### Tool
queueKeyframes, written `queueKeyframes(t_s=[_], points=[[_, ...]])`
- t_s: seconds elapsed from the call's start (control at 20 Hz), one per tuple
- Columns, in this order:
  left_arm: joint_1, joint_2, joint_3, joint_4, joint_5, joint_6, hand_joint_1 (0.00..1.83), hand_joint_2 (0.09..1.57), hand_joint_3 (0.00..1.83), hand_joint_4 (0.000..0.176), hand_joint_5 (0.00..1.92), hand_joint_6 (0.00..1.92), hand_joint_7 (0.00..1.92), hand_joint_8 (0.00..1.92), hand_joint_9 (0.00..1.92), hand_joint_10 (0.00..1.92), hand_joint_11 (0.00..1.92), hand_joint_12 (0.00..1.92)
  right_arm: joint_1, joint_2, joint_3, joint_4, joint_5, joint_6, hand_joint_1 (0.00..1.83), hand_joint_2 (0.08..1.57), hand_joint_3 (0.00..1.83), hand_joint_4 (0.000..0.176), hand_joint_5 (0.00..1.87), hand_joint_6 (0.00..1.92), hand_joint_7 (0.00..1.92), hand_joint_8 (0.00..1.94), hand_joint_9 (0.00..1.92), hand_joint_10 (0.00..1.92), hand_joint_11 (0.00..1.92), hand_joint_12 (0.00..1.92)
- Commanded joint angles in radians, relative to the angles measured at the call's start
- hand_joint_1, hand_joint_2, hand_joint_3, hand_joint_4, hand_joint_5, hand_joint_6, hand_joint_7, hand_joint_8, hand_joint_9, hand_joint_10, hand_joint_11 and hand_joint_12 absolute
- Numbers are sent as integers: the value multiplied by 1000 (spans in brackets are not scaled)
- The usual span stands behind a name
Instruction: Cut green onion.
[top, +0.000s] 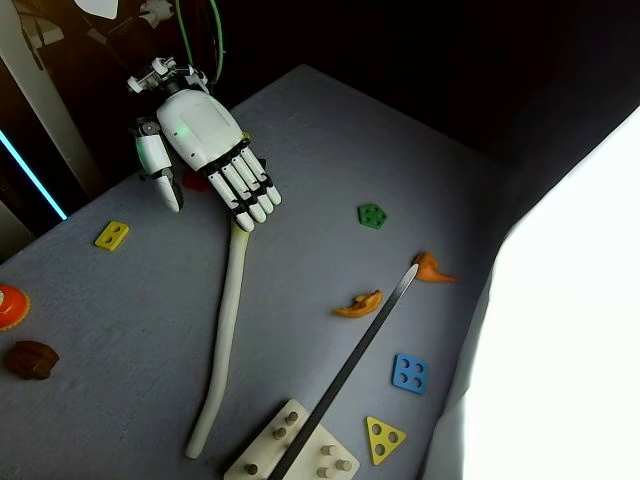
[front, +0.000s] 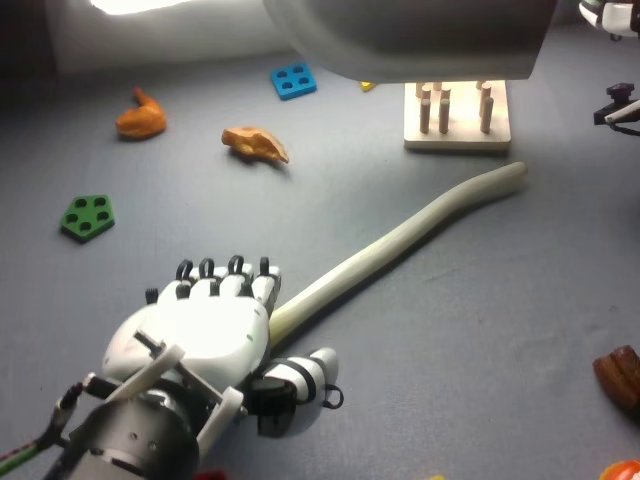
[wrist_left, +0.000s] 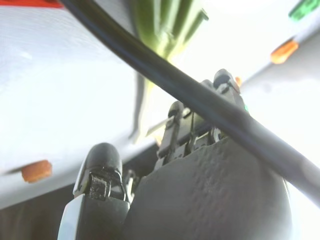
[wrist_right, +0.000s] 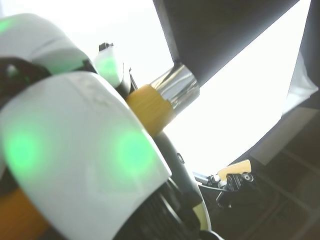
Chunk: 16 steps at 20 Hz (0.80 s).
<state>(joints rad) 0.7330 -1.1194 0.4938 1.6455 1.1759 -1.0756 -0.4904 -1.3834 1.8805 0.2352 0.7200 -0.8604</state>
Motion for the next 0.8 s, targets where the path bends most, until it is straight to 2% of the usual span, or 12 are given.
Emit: queueKeyframes(t_s=[0.0, 0.35, 0.4, 0.5, 0.75], points=[[-15, 8, 4, 94, 14, 3, 21, 1405, 2, 0, 28, 3, 5, 1, 0, 0, 0, 0, 5, 7, 8, 22, 139, 17, 1547, 1040, 281, 176, 1400, 1921, 1551, 1941, 1631, 1921, 1701, 1921], [-71, 77, 23, 132, -131, 51, 6, 1410, 3, 0, 12, 3, 0, 0, 0, 0, 0, 0, -11, 2, 8, 18, 153, 18, 1522, 1029, 308, 176, 1429, 1921, 1555, 1941, 1612, 1921, 1695, 1921], [-79, 86, 25, 132, -151, 60, 29, 1403, 0, 0, 26, 8, 2, 0, 0, 0, 0, 0, -13, 2, 8, 18, 153, 18, 1498, 1035, 318, 176, 1372, 1921, 1552, 1941, 1623, 1921, 1704, 1921], [-93, 104, 31, 132, -196, 72, 65, 1397, 0, 0, 51, 13, 24, 6, 3, 1, 0, 0, -14, 0, 10, 18, 161, 18, 1490, 1020, 380, 176, 1387, 1921, 1577, 1941, 1645, 1921, 1730, 1921], [-129, 137, 52, 114, -294, 116, 25, 1409, 3, 0, 35, 1, 0, 0, 0, 0, 0, 0, -18, -18, 35, 18, 161, 19, 1502, 1004, 405, 176, 1360, 1921, 1536, 1941, 1619, 1921, 1712, 1921]])
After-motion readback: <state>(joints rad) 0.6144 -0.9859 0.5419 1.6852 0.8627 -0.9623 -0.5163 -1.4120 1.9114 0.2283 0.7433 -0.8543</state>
